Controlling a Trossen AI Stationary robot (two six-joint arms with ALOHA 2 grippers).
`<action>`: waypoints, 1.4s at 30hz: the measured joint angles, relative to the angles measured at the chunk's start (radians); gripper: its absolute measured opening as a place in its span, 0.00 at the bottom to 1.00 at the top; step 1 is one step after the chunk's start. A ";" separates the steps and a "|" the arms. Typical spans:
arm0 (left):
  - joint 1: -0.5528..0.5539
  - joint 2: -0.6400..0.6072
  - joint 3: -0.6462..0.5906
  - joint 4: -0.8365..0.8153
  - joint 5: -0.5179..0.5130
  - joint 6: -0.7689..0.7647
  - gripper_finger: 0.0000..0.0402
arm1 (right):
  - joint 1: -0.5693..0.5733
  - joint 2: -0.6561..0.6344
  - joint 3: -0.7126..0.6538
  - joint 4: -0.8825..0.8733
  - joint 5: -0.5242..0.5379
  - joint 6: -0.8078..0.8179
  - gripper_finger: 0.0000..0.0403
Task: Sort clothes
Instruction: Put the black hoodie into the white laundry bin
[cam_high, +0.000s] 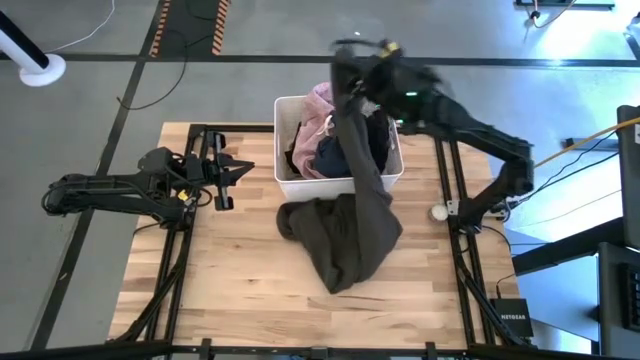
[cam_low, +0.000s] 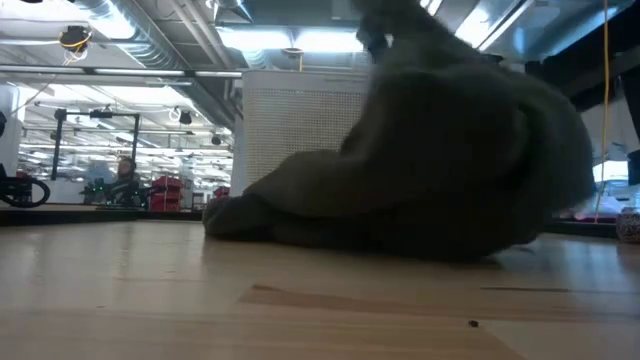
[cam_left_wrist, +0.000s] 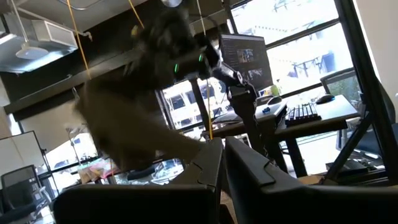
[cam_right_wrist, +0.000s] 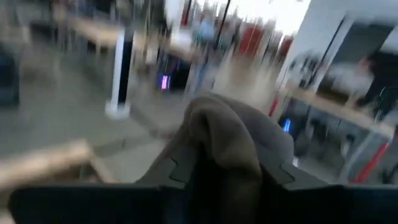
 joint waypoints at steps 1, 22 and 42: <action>0.000 0.000 0.000 0.001 0.000 0.000 0.04 | -0.009 0.019 -0.008 -0.043 -0.015 0.028 0.26; 0.000 0.000 0.000 -0.010 0.000 0.001 0.04 | 0.179 0.034 0.145 -0.632 0.126 0.204 0.53; 0.000 0.000 0.000 -0.009 0.000 -0.026 0.04 | 0.805 0.024 -0.410 -1.044 -0.072 1.127 0.53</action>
